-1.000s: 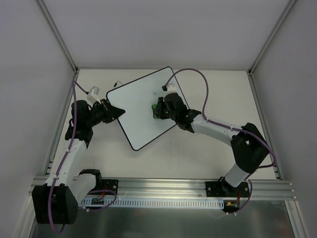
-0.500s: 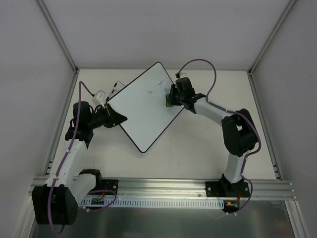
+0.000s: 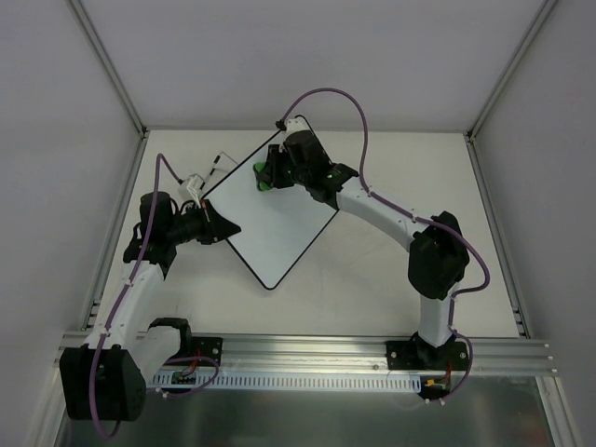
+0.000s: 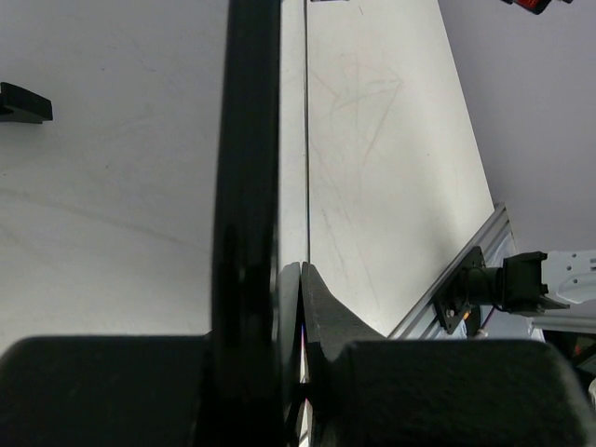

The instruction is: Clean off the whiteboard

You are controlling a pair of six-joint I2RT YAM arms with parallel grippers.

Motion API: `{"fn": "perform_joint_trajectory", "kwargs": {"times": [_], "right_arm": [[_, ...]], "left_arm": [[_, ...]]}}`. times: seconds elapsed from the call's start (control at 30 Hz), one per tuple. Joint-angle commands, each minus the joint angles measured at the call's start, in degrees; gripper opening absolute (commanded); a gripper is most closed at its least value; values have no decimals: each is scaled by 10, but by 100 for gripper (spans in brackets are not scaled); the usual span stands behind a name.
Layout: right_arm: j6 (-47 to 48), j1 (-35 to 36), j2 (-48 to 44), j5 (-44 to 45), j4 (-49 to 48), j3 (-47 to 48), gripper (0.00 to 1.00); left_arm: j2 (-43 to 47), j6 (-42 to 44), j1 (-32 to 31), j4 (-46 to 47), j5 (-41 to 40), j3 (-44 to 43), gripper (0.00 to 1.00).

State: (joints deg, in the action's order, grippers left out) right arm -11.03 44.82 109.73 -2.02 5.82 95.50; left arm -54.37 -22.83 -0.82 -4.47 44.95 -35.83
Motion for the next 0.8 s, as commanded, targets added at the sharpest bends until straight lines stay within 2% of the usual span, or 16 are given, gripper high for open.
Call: {"fn": "perform_joint_trajectory", "kwargs": {"times": [0.0,0.1,0.27,0.5,0.67,0.77], "right_arm": [[-8,-17,19,38,4,12,0],[-31,-42,16,61,3,-11,0],[-57,-76,-4,98,2,-103,0],[-90,-94,-15,89,-49,-208,0],[-107,-78,-18,75,-80,-198,0],[-106,-70,-22,79,-82,-157,0]], "left_arm": [[10,33,-12,18,37,-6,0],[11,32,-12,17,37,-6,0],[15,33,-12,15,39,-10,0],[11,36,-12,13,45,-11,0],[7,34,-12,13,52,-14,0],[7,32,-12,12,58,-17,0]]}}
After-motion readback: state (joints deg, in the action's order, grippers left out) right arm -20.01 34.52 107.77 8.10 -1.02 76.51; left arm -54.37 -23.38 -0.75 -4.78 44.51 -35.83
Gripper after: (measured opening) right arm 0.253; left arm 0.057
